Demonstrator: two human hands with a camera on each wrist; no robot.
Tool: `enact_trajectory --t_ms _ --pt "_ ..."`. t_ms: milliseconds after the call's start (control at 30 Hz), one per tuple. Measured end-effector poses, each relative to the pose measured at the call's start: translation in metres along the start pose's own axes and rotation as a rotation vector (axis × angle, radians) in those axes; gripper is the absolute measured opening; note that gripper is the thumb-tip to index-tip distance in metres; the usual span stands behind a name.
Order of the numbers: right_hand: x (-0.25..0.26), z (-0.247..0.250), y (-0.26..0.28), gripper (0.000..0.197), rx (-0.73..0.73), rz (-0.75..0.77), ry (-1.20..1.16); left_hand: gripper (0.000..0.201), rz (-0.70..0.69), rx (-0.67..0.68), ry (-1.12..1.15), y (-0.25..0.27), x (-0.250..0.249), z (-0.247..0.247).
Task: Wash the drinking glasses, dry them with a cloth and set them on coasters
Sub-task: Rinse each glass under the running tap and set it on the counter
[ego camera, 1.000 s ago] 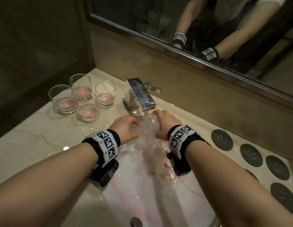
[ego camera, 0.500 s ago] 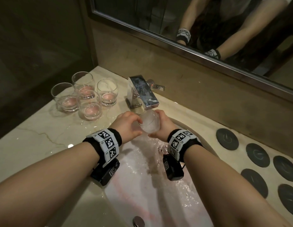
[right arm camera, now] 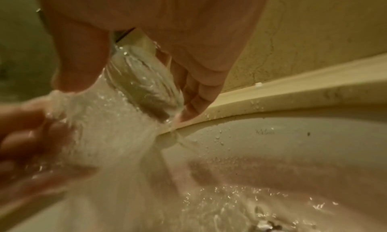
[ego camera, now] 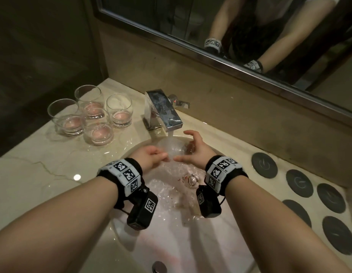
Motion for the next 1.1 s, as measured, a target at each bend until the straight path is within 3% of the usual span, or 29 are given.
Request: enact_trajectory --t_ms 100,200,367,433,500,600,667,833,933,1033,1100 --pt "-0.001 -0.003 -0.002 0.068 0.003 -0.010 -0.147 0.019 0.109 0.029 0.302 -0.001 0.010 0.001" --pt "-0.001 -0.007 -0.009 0.055 0.026 -0.007 -0.126 0.027 0.133 0.034 0.415 -0.002 0.017 0.004" --pt "0.008 -0.012 -0.022 0.065 0.024 -0.085 0.099 0.007 0.140 0.066 0.371 0.001 0.014 0.008" --pt "0.010 -0.015 -0.029 0.068 0.013 -0.114 0.162 0.027 0.115 0.095 0.437 -0.001 0.019 0.011" --pt "0.010 -0.016 -0.034 0.073 0.045 -0.151 0.128 0.034 0.118 0.100 0.514 -0.001 0.021 0.012" --pt "0.007 -0.017 -0.037 0.078 0.129 -0.139 -0.078 0.009 0.146 0.073 0.612 0.003 0.023 0.013" --pt "0.002 -0.017 -0.040 0.084 0.150 -0.113 -0.192 0.017 0.142 0.079 0.666 0.005 0.022 0.013" --pt "0.012 -0.017 -0.040 0.077 0.159 -0.127 -0.072 0.009 0.172 0.045 0.709 0.007 0.022 0.011" --pt "0.020 -0.021 -0.035 0.060 0.132 -0.173 0.061 0.014 0.141 0.024 0.832 0.006 0.021 0.012" --pt "0.018 -0.023 -0.032 0.059 0.178 -0.164 -0.075 0.008 0.112 0.034 0.841 0.004 0.016 0.012" --pt "0.015 -0.020 -0.028 0.069 0.218 -0.123 -0.160 0.006 0.106 0.008 0.849 0.003 0.014 0.013"
Point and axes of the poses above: each hand's wrist, its own y-axis away from the middle knuckle, its own z-axis out of the back of the hand, x = y × z, the point moved 1 cm from there along -y, towards the middle knuckle, and after that the axes turned 7 degrees about x, right-handed, at the moved point
